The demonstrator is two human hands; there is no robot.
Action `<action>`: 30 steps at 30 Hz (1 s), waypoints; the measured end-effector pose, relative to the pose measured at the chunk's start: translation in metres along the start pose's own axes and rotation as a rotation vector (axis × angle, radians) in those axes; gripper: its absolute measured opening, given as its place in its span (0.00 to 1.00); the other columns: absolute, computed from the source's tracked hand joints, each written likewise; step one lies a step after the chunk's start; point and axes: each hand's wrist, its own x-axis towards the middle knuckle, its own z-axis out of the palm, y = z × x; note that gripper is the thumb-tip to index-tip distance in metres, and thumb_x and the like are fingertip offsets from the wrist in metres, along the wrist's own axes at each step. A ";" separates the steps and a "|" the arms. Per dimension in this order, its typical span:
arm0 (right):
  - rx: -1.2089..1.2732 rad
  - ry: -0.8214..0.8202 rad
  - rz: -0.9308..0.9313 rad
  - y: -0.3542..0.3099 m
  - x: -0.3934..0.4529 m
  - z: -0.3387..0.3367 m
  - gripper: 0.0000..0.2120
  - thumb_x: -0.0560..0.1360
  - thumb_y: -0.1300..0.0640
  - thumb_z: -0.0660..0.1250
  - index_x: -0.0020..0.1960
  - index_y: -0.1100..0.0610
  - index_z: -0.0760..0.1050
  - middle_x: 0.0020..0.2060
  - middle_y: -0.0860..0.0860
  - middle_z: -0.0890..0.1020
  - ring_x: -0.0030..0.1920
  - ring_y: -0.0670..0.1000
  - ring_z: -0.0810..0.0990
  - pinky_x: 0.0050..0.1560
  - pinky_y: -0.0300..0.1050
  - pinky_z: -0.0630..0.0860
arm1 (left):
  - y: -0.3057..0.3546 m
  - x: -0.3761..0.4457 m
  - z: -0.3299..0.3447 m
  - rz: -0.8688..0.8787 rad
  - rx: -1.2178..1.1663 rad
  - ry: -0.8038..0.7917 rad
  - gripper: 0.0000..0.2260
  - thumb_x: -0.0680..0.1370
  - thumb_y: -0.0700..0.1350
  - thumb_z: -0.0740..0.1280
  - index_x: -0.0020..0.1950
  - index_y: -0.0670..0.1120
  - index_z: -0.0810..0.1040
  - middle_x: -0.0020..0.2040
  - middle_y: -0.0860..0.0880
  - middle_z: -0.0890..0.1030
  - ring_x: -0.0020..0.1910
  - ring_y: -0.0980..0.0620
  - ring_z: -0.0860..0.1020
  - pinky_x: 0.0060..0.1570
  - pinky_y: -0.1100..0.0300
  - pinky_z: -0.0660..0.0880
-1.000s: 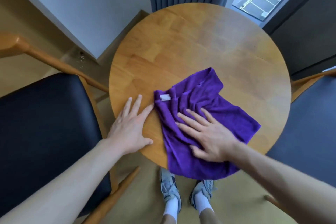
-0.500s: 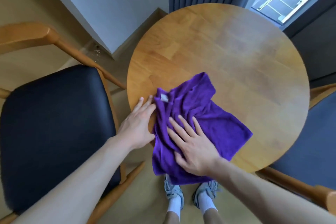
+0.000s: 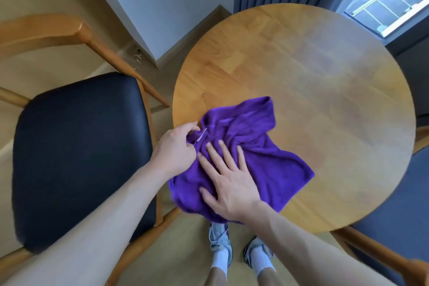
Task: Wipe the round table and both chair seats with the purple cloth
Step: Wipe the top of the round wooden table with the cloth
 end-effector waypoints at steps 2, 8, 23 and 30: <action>-0.052 -0.079 -0.203 0.025 0.013 -0.008 0.40 0.76 0.32 0.60 0.83 0.48 0.57 0.83 0.51 0.56 0.83 0.58 0.48 0.80 0.66 0.44 | -0.001 -0.003 -0.003 -0.039 -0.001 0.055 0.21 0.77 0.36 0.62 0.68 0.52 0.76 0.69 0.54 0.78 0.66 0.50 0.75 0.64 0.59 0.70; -0.014 0.059 0.100 0.065 0.103 -0.030 0.33 0.80 0.36 0.55 0.81 0.47 0.60 0.83 0.48 0.56 0.82 0.56 0.52 0.80 0.65 0.47 | -0.010 -0.023 0.002 -0.081 -0.132 0.193 0.26 0.78 0.41 0.66 0.76 0.52 0.68 0.73 0.56 0.71 0.73 0.57 0.66 0.70 0.59 0.65; -0.081 -0.096 -0.153 0.083 0.178 -0.057 0.34 0.76 0.45 0.53 0.82 0.45 0.58 0.83 0.47 0.55 0.83 0.56 0.52 0.80 0.62 0.42 | -0.002 -0.027 0.014 -0.130 -0.068 0.143 0.33 0.80 0.51 0.69 0.81 0.55 0.58 0.83 0.57 0.55 0.80 0.56 0.55 0.77 0.55 0.61; -0.116 -0.074 -0.252 0.039 0.140 -0.030 0.34 0.79 0.42 0.51 0.83 0.51 0.57 0.83 0.51 0.55 0.83 0.59 0.49 0.79 0.67 0.45 | 0.004 -0.022 0.031 -0.163 -0.067 0.171 0.43 0.72 0.57 0.77 0.80 0.54 0.56 0.80 0.53 0.55 0.80 0.52 0.55 0.75 0.56 0.61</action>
